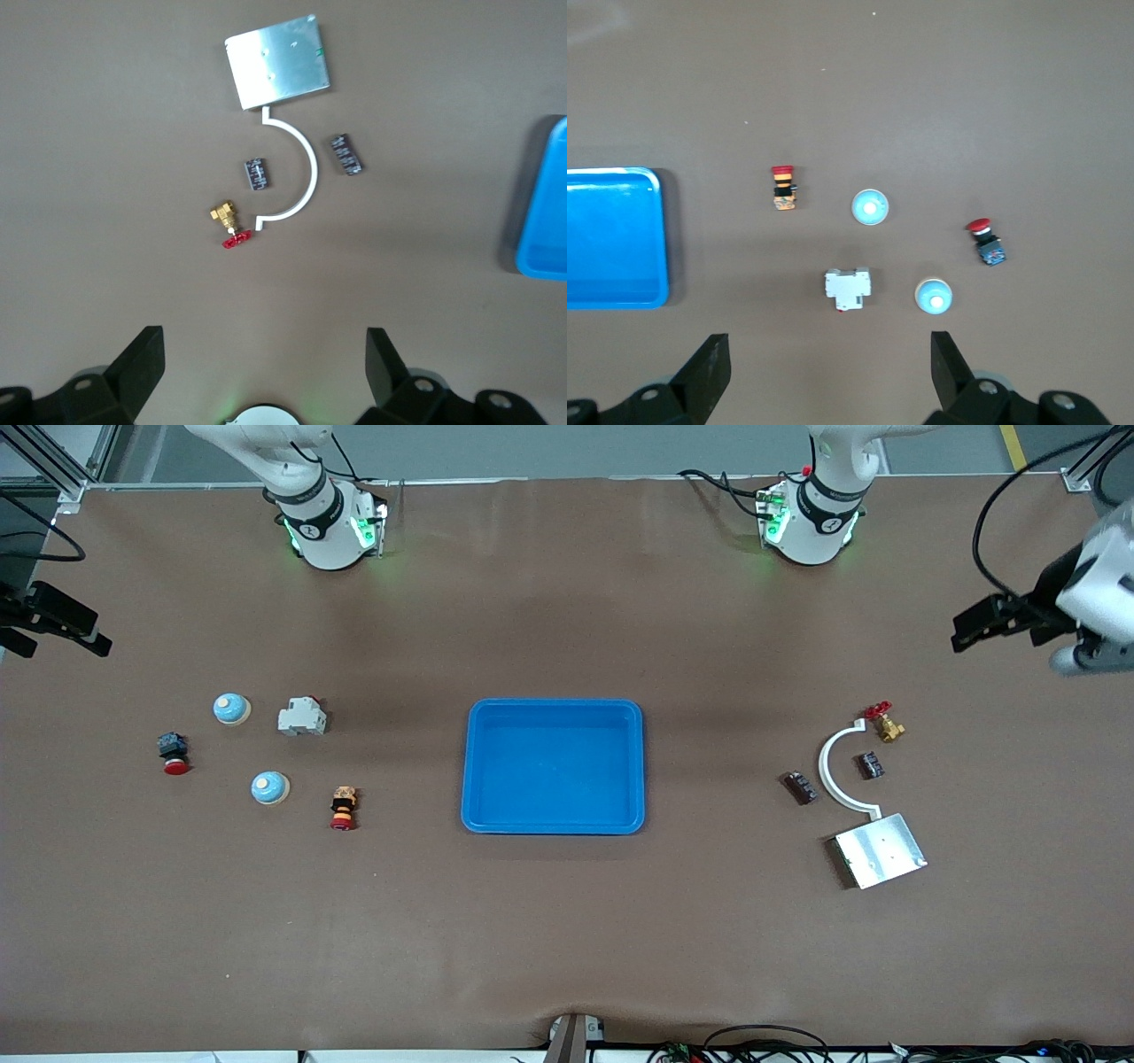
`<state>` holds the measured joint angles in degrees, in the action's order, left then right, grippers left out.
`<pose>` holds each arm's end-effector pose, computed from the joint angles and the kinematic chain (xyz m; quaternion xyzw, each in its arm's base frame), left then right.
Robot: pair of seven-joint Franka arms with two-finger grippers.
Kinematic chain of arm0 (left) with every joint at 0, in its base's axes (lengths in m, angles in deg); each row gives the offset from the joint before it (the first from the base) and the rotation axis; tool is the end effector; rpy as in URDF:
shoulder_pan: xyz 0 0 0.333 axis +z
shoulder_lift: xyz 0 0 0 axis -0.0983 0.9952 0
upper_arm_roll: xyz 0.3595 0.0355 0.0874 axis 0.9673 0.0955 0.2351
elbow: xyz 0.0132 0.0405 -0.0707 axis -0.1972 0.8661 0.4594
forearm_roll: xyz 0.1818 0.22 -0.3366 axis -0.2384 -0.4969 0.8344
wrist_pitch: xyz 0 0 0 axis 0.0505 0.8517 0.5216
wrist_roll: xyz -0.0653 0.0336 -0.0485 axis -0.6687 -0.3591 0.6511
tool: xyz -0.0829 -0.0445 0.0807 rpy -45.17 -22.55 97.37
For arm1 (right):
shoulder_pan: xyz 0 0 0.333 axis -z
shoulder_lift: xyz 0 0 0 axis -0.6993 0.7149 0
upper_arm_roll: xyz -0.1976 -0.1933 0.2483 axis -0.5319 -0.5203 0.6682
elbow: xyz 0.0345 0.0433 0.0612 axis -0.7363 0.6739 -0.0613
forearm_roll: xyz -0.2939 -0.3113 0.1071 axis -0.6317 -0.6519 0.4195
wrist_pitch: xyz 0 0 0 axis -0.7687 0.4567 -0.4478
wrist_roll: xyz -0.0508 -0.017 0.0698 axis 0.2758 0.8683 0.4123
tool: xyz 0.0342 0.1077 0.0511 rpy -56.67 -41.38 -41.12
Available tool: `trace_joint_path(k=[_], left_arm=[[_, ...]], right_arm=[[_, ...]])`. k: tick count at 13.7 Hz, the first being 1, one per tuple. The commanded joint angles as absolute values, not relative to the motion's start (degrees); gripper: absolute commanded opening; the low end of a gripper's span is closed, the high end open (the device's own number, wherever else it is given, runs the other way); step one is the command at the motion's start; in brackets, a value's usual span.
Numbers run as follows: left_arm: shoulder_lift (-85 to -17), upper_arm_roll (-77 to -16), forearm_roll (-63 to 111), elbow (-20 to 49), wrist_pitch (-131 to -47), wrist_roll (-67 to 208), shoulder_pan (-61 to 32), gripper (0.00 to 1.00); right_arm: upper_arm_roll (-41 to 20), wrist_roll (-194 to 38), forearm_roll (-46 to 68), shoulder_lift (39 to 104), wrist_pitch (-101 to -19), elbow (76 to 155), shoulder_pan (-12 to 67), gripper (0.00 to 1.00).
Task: Place electrolytic capacitor and blue bell in tray
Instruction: 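Reach the left gripper toward the black capacitor beside the white bracket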
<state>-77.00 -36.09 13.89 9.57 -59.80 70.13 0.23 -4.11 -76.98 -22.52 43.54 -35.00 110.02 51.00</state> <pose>0.5908 -0.0193 0.6226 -0.9976 -0.0417 0.0538 0.0119 0.5739 -0.0533 0.6847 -0.9993 0.0167 -0.0208 0.0254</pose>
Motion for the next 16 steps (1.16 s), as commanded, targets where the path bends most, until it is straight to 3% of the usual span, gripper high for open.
trace_joint_path(k=[1, 11, 16], left_arm=[[-78.0, -36.3, 12.9, 18.4, -68.4, 70.3, 2.6, 1.00], [-76.8, -36.5, 12.8, 40.4, -97.2, 69.0, 2.7, 1.00], [-71.6, -36.5, 11.8, 42.6, -104.7, 69.0, 4.9, 1.00]], right_arm=[[-3.5, -77.5, -24.4, 42.7, -34.4, 110.0, 51.0, 1.00], [-3.8, -77.4, -23.7, 42.8, -34.5, 110.3, 51.2, 1.00], [-3.9, -77.4, -23.6, 42.9, -35.0, 110.6, 51.4, 1.00]])
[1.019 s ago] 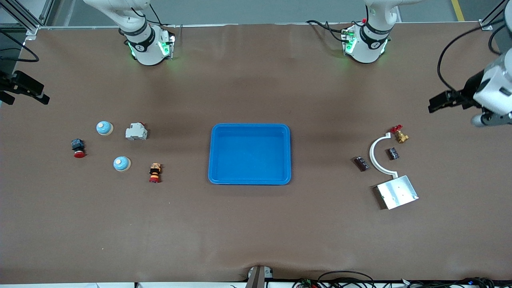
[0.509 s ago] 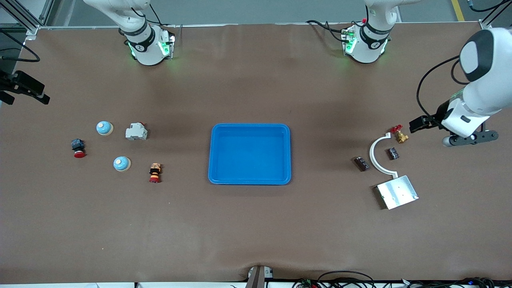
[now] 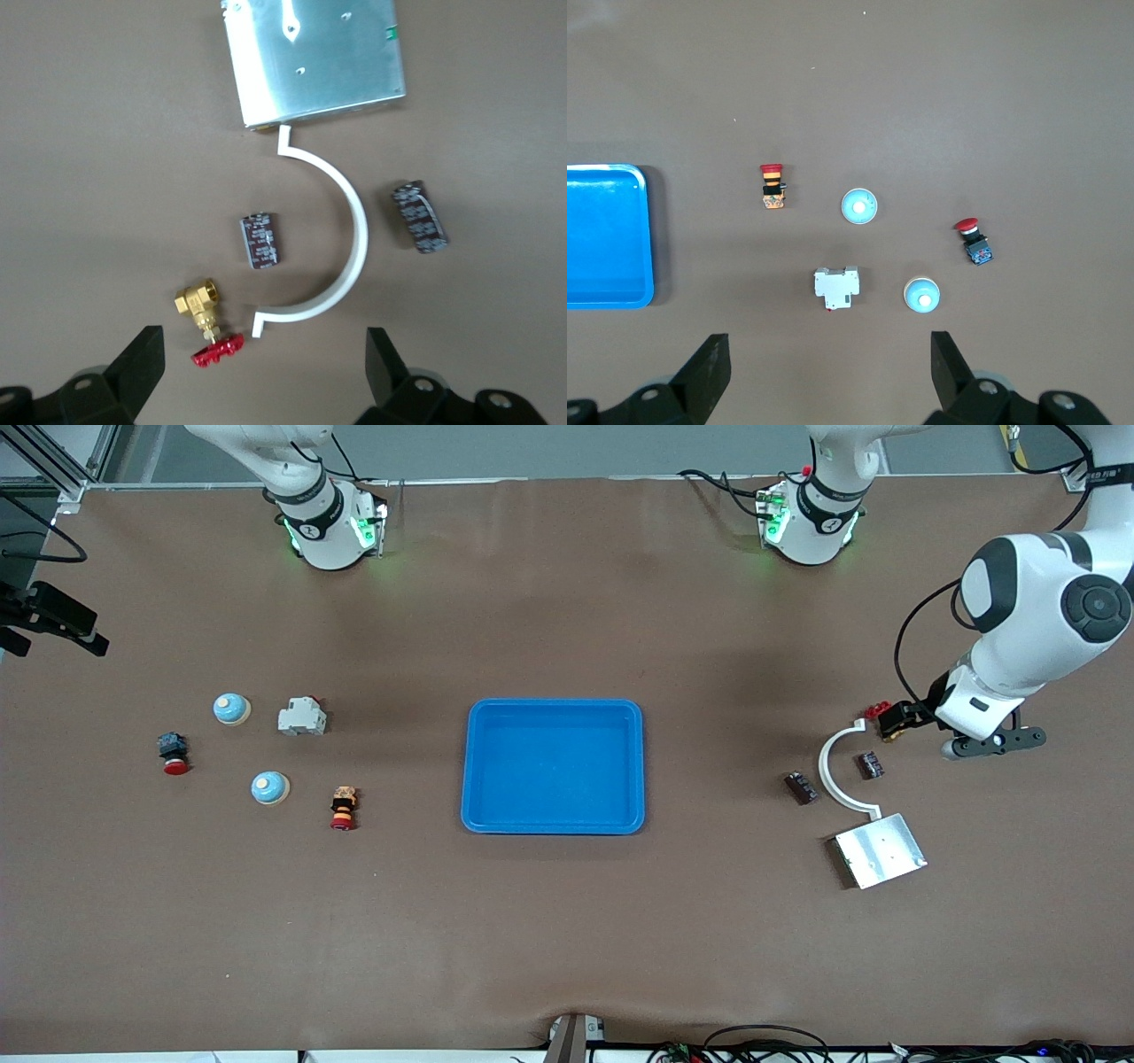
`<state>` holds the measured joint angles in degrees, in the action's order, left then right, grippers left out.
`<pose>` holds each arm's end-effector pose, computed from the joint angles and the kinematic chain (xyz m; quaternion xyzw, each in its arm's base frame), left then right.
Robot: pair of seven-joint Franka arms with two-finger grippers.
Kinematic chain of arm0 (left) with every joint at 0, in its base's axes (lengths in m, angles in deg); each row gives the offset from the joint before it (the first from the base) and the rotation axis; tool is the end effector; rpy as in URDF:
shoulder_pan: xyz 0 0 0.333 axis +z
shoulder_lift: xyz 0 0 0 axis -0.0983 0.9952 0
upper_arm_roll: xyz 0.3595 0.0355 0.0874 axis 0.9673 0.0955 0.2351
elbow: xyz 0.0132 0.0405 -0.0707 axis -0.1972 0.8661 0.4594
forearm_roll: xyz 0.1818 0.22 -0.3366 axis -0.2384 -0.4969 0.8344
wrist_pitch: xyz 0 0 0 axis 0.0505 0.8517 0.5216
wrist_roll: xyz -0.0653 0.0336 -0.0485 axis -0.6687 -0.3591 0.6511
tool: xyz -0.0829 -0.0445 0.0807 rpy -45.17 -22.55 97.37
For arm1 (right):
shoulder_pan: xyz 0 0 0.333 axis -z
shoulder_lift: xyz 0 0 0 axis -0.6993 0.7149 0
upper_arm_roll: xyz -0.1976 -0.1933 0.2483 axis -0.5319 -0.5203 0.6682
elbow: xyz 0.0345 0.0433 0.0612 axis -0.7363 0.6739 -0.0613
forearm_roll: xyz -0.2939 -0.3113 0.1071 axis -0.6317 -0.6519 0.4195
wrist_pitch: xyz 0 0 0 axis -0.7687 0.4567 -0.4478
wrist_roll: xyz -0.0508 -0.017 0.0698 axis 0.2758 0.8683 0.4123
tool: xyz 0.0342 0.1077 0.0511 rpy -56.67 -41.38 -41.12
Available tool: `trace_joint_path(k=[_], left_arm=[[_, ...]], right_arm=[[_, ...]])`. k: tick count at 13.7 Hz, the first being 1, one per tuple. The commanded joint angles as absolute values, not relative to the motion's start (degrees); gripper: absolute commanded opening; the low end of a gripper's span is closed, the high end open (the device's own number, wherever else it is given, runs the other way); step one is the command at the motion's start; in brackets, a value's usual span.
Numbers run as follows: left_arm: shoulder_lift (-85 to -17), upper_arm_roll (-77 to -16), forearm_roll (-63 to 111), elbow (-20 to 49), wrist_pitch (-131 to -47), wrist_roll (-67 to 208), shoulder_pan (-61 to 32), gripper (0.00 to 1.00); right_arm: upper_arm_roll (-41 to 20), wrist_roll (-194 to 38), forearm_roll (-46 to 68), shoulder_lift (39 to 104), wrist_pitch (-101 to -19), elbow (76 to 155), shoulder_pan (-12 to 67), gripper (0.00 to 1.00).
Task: Place electrolytic capacitor and blue bell in tray
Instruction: 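Reach the left gripper toward the black capacitor beside the white bracket, then grasp the capacitor with the left gripper while the right gripper reaches the bell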
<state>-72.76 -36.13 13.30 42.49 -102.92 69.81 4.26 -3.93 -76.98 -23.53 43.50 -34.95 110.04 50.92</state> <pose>0.5726 0.0210 0.3496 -0.9974 -0.0715 0.0020 0.0049 0.5736 -0.0527 0.6847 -0.9996 0.0145 -0.0197 0.0166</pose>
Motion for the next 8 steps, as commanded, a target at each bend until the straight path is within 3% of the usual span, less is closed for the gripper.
trace_joint_path(k=[1, 6, 8], left_arm=[[-70.9, -36.5, 11.8, 42.6, -104.8, 69.0, 5.0, 1.00], [-67.4, -36.5, 11.8, 42.7, -107.7, 68.9, 6.7, 1.00], [-66.3, -36.5, 11.8, 42.7, -108.6, 68.9, 6.6, 1.00]], right_arm=[[-3.9, -77.4, -23.6, 43.0, -35.4, 110.9, 51.5, 1.00], [-4.1, -77.5, -23.7, 44.7, -41.8, 116.9, 53.0, 1.00], [-4.1, -77.5, -23.7, 45.1, -49.5, 123.4, 53.2, 1.00]])
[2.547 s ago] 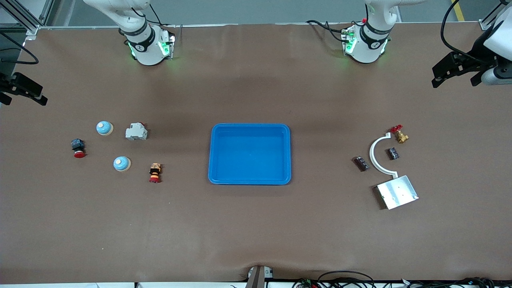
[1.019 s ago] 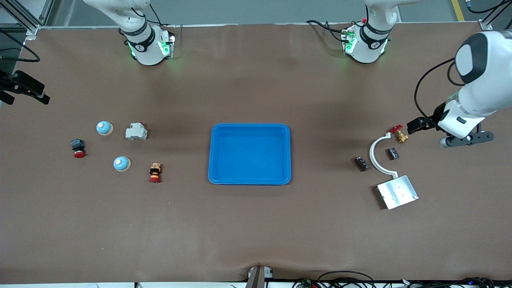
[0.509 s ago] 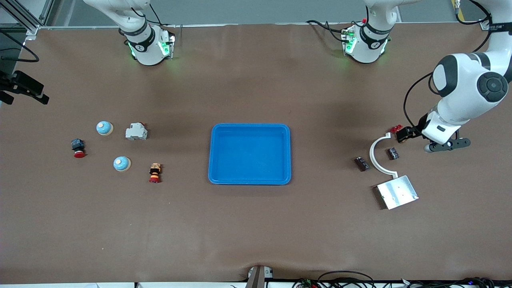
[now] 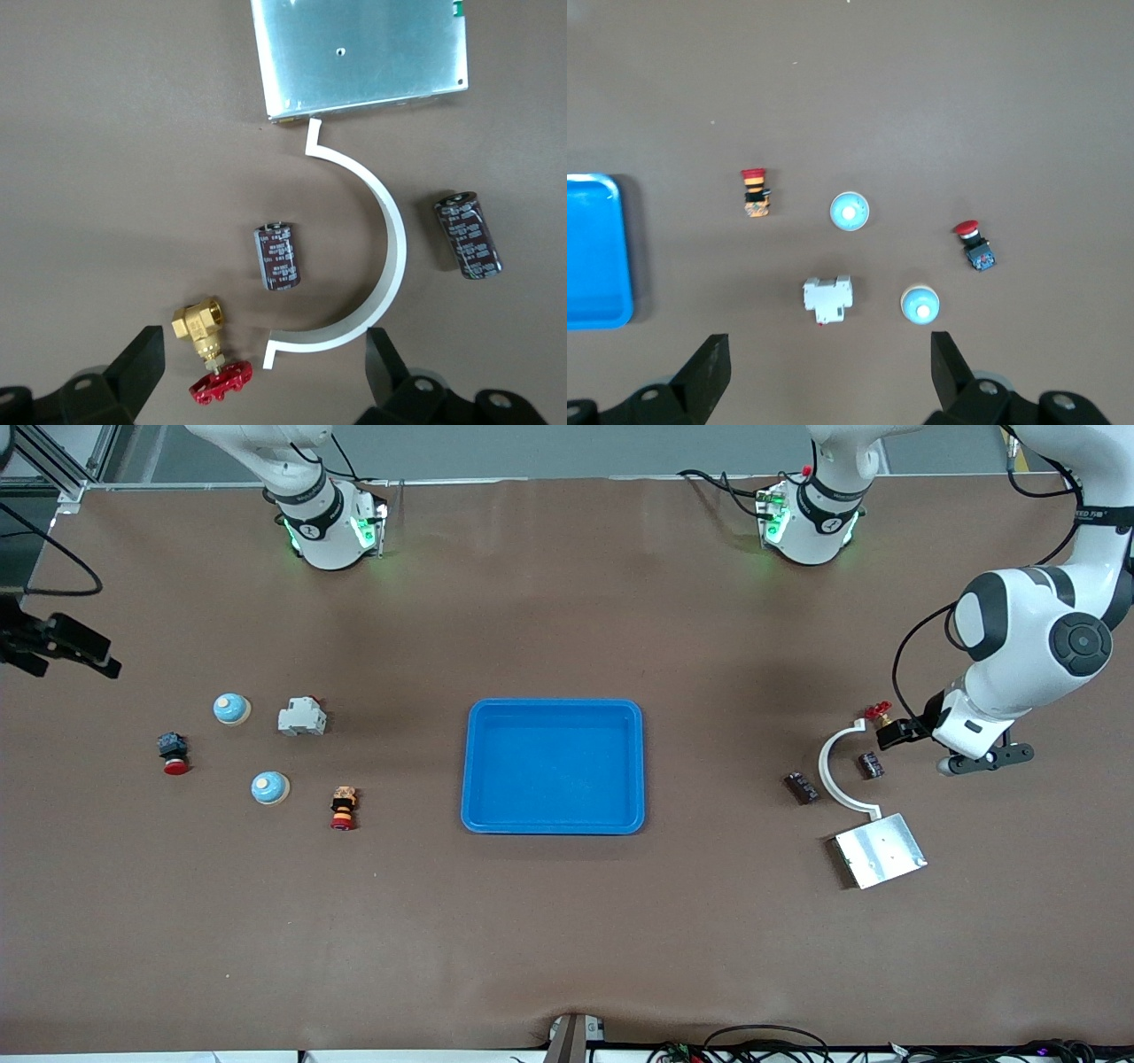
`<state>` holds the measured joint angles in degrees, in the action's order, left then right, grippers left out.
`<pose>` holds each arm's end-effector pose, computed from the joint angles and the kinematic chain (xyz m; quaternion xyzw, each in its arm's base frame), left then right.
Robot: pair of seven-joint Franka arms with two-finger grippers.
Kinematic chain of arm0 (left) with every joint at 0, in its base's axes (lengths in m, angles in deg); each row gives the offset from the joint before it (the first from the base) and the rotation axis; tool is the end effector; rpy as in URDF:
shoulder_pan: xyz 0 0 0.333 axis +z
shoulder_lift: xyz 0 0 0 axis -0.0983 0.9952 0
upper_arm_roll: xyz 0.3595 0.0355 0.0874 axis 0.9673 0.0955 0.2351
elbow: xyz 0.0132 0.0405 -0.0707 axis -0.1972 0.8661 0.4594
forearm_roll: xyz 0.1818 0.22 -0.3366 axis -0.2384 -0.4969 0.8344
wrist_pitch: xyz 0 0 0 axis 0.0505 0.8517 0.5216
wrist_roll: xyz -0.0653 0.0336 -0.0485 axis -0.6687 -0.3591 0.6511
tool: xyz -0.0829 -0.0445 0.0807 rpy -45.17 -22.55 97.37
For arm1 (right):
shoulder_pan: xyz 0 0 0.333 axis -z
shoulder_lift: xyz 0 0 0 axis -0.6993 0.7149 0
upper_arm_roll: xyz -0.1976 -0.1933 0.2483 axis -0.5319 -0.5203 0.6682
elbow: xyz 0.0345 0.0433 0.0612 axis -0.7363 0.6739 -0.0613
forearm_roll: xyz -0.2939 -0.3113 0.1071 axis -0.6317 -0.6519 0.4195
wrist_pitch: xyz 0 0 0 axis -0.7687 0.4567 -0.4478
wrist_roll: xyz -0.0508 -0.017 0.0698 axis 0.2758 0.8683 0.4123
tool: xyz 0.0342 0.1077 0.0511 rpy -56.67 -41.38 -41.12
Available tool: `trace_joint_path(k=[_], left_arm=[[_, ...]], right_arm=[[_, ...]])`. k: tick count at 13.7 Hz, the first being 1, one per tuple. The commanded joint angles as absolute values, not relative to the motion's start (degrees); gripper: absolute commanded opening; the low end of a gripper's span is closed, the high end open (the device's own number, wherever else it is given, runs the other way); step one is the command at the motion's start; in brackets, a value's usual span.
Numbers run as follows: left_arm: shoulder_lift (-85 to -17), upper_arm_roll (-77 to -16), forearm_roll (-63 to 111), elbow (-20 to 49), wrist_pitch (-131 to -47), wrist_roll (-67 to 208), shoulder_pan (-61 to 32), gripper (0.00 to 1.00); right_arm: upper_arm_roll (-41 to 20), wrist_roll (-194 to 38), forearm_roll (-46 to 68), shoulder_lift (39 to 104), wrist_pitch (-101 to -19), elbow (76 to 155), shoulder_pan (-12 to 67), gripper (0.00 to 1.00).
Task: Place electrolytic capacitor and blue bell in tray
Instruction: 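Grasp the capacitor with the left gripper while the right gripper reaches the bell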
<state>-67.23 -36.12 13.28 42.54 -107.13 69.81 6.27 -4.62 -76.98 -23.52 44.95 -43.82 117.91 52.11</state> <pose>0.5796 0.0414 0.3003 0.9960 0.0888 -0.0137 0.0020 0.5896 -0.0748 0.6115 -0.9991 0.0339 -0.0161 0.0170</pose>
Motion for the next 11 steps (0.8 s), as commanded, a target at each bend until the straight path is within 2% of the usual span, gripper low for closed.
trace_joint_path(k=[1, 3, 5, 10, 11], left_arm=[[-65.8, -36.5, 11.8, 42.7, -109.2, 68.4, 6.7, 1.00], [-65.0, -36.5, 11.8, 43.8, -111.2, 66.9, 6.6, 1.00], [-64.0, -36.5, 11.7, 44.2, -112.9, 66.8, 6.6, 1.00], [-60.2, -36.3, 11.7, 44.9, -116.4, 66.8, 6.6, 1.00], [-59.3, -36.3, 11.7, 45.0, -117.0, 66.8, 6.7, 0.96]], right_arm=[[-4.1, -77.5, -23.7, 45.1, -54.3, 127.6, 53.6, 1.00], [-4.1, -77.5, -23.7, 45.3, -63.7, 135.4, 53.6, 1.00], [-4.1, -77.3, -23.6, 47.8, -68.9, 139.3, 53.5, 1.00], [-4.0, -77.2, -23.6, 57.5, -80.4, 140.7, 53.1, 1.00], [-3.9, -77.1, -23.5, 59.5, -82.5, 140.7, 53.1, 1.00]])
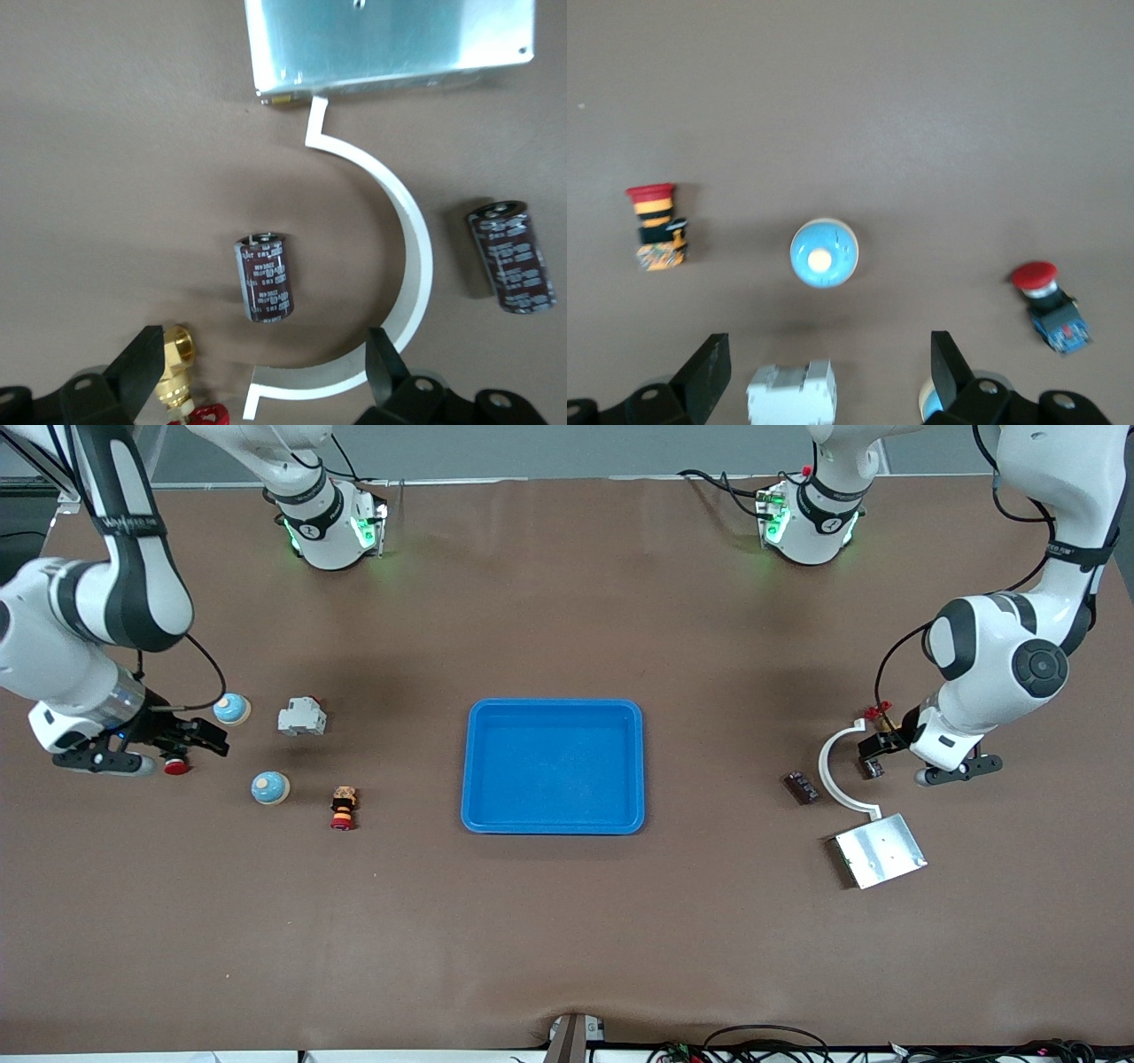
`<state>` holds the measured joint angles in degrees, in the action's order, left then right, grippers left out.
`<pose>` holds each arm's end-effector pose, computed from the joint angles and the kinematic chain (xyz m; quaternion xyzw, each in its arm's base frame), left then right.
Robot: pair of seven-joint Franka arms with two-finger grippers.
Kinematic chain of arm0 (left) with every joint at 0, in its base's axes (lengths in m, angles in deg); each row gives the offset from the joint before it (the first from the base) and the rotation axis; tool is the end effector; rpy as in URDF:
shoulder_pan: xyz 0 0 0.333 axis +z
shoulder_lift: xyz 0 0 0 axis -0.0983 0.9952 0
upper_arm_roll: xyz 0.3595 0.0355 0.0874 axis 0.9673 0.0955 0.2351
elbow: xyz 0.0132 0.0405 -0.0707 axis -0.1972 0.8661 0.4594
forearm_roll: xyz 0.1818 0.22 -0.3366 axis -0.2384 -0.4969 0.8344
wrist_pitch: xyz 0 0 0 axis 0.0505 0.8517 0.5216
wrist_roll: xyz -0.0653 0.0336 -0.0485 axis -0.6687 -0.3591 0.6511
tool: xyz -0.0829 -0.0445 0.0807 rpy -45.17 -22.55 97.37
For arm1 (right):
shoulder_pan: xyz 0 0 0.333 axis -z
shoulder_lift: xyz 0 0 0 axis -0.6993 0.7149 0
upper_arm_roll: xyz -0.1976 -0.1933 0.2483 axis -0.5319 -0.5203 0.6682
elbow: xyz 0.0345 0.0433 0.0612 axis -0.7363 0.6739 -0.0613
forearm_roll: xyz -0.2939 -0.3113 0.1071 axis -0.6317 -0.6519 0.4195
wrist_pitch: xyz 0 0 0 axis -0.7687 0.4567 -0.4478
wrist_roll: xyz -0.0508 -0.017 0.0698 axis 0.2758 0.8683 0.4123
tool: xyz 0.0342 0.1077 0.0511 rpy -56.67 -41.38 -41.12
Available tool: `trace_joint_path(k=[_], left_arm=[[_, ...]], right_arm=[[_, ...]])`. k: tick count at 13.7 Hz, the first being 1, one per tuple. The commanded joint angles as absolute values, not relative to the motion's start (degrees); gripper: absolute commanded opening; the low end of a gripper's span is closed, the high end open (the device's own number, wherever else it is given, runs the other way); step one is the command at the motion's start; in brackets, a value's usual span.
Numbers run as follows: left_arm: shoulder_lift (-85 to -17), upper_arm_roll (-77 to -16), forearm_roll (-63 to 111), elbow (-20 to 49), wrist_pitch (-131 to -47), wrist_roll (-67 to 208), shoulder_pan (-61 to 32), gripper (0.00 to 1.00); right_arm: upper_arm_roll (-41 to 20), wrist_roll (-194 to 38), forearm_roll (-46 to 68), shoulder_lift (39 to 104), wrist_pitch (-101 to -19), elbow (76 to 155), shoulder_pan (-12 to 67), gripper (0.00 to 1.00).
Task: Place electrolytic capacitor and blue bell in tray
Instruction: 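Grasp the capacitor with the left gripper while the right gripper reaches the bell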
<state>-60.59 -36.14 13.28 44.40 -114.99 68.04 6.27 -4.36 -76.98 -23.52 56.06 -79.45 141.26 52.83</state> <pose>0.5760 0.0394 0.2316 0.9943 0.1043 -0.0191 0.0108 0.5986 -0.0841 0.3407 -0.9984 0.0482 -0.0259 0.0115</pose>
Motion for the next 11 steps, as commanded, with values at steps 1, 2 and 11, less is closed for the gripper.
trace_joint_path(k=[1, 2, 11], left_arm=[[-58.4, -36.2, 11.7, 45.0, -117.8, 66.9, 6.7, 0.94], [-57.6, -36.0, 11.7, 45.0, -119.0, 66.9, 6.9, 0.92], [-53.6, -36.0, 11.7, 44.2, -122.2, 67.0, 8.1, 0.28]], right_arm=[[-3.8, -76.9, -23.4, 61.5, -84.7, 140.7, 53.1, 1.00], [-3.8, -76.6, -23.3, 63.0, -86.7, 140.7, 52.9, 1.00], [-3.8, -76.5, -23.3, 74.7, -100.6, 140.6, 51.9, 1.00]])
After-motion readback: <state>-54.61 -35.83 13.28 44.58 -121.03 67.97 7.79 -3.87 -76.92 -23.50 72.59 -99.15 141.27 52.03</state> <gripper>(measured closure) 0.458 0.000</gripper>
